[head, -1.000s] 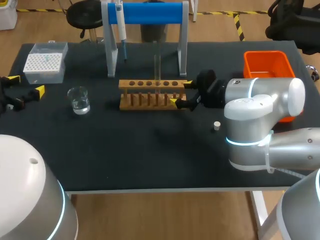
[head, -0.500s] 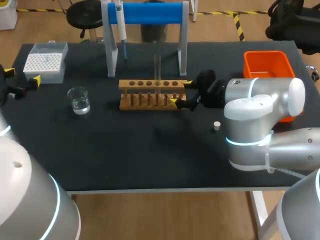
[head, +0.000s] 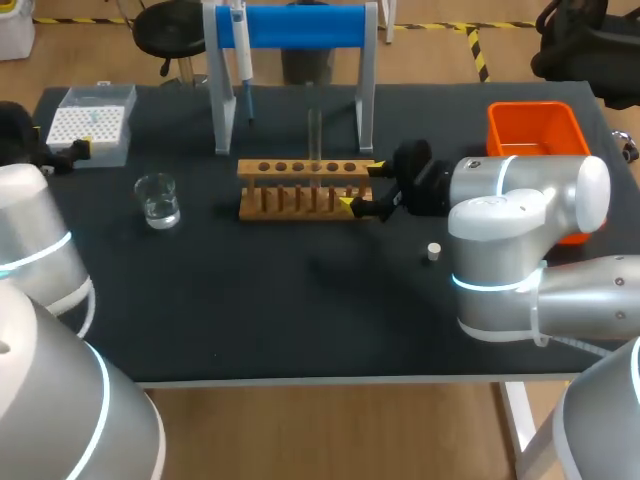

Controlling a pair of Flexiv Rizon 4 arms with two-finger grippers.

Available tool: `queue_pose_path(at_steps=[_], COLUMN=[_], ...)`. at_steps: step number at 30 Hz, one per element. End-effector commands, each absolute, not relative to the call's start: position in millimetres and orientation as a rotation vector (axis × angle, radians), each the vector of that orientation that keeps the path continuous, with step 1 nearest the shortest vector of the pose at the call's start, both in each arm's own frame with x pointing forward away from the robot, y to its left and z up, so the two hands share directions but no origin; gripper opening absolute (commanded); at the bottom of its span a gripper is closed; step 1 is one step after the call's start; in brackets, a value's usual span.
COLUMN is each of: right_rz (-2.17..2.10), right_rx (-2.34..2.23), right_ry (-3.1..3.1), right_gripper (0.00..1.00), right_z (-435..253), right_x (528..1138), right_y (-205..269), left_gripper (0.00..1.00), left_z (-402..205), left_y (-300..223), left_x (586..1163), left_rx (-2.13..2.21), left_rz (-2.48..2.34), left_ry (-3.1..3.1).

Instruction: Invert the test tube, pick up the pipette, mount the tip to pipette, aspirate from beaker and dispense into the tube, eject the tip, return the pipette, and cap with the stopper.

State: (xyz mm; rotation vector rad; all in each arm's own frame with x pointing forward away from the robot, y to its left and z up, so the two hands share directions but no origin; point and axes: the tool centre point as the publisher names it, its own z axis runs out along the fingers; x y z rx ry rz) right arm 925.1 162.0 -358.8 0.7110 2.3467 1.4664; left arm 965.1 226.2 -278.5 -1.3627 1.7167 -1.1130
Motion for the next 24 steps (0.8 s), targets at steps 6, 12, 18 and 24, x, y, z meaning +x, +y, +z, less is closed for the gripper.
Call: queue_pose_path(at_steps=[6, 12, 18, 24], right_rz=[1.468, 1.468, 1.468, 1.468], right_rx=[0.710, 0.710, 0.710, 0.710], right_ry=[2.345, 2.345, 2.345, 2.345], right_gripper=[1.00, 1.00, 1.00, 1.00], right_z=[-359.4, -359.4, -359.4, -359.4], right_x=[924.8, 924.8, 924.8, 924.8], right_y=[161.8, 161.8, 161.8, 161.8], left_gripper=[1.00, 1.00, 1.00, 1.00], left_z=[-308.1, -319.4, -327.0, -330.1], left_y=[222.2, 225.0, 229.8, 231.9], left_x=[1022.8, 1037.1, 1047.0, 1054.5], left_rx=[-1.442, -1.462, -1.478, -1.483], left_rz=[-0.958, -0.932, -0.917, -0.907], left_ry=[1.629, 1.649, 1.671, 1.688])
